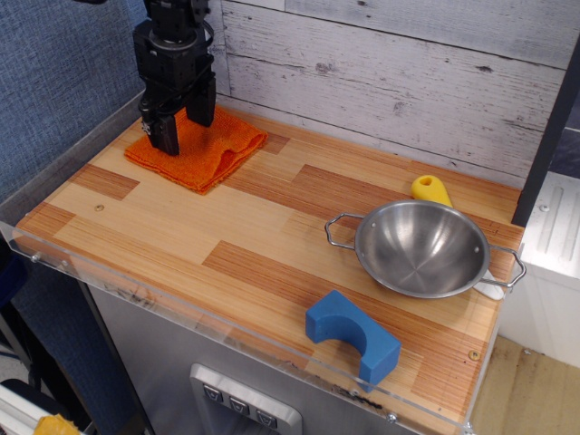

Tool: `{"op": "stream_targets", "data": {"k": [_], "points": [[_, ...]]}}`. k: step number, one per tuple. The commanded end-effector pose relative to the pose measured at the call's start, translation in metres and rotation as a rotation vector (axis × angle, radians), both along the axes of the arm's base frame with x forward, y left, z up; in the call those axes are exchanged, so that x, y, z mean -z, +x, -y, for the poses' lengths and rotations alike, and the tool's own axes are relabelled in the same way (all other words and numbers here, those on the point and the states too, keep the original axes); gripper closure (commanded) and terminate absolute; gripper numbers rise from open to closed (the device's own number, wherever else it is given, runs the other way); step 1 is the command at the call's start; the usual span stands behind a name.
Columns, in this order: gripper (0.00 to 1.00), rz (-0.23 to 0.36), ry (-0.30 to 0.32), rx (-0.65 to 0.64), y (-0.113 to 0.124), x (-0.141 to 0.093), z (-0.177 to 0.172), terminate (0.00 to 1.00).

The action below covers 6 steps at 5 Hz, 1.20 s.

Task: Move the orange towel to the back left corner of the table

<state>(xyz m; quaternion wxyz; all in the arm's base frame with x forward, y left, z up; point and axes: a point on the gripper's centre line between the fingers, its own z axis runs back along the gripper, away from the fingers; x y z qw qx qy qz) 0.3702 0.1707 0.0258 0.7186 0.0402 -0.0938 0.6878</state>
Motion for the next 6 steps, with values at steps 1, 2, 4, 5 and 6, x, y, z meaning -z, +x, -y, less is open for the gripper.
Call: {"op": "stream_targets", "data": {"k": [1,2,4,5,6], "points": [[0.00,0.097,-0.031,0.048,0.002,-0.042,0.001,0.00],[0.00,0.137,-0.053,0.066,0.001,-0.063,0.007,0.00],[0.00,0.221,-0.033,0.079,-0.009,-0.110,0.012,0.00],[0.00,0.266,-0.023,0.075,-0.015,-0.132,0.014,0.00],[0.00,0.302,-0.010,0.059,-0.022,-0.152,0.016,0.00]]}}
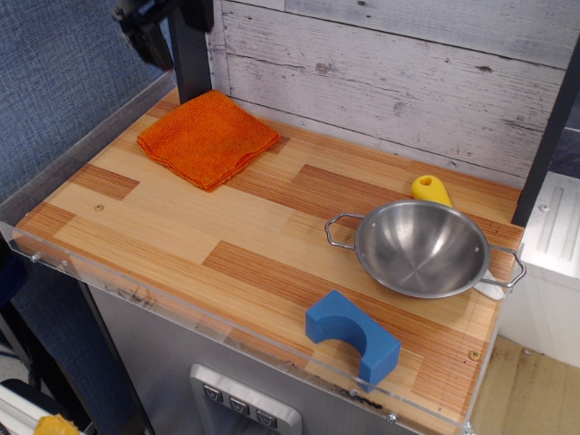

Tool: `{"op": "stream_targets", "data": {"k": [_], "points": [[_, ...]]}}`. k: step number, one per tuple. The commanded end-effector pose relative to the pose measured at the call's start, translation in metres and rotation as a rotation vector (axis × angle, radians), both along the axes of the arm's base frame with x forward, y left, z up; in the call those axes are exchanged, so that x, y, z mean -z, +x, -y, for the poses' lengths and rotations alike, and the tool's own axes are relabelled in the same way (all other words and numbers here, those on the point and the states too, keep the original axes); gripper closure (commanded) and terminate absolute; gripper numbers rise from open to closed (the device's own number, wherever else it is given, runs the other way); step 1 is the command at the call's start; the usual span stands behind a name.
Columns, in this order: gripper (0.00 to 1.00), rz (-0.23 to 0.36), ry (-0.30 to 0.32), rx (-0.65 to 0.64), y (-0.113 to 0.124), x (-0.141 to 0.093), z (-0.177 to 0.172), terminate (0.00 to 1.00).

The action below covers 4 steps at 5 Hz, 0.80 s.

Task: Move the orange towel to the back left corner of the table

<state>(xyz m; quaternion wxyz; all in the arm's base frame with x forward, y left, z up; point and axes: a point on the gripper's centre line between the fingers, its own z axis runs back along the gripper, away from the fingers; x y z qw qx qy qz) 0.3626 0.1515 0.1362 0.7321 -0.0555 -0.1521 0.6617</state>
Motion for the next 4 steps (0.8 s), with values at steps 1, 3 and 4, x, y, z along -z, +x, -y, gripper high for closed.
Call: {"op": "stream_targets", "data": {"k": [1,3,4], "points": [[0.00,0.072,0.047,-0.017,-0.0147,-0.0462,0.0007,0.00],[0.00,0.072,0.047,-0.017,-0.0147,-0.0462,0.0007,0.00],[0.00,0.072,0.047,-0.017,-0.0147,-0.0462,0.0007,1.00]]}}
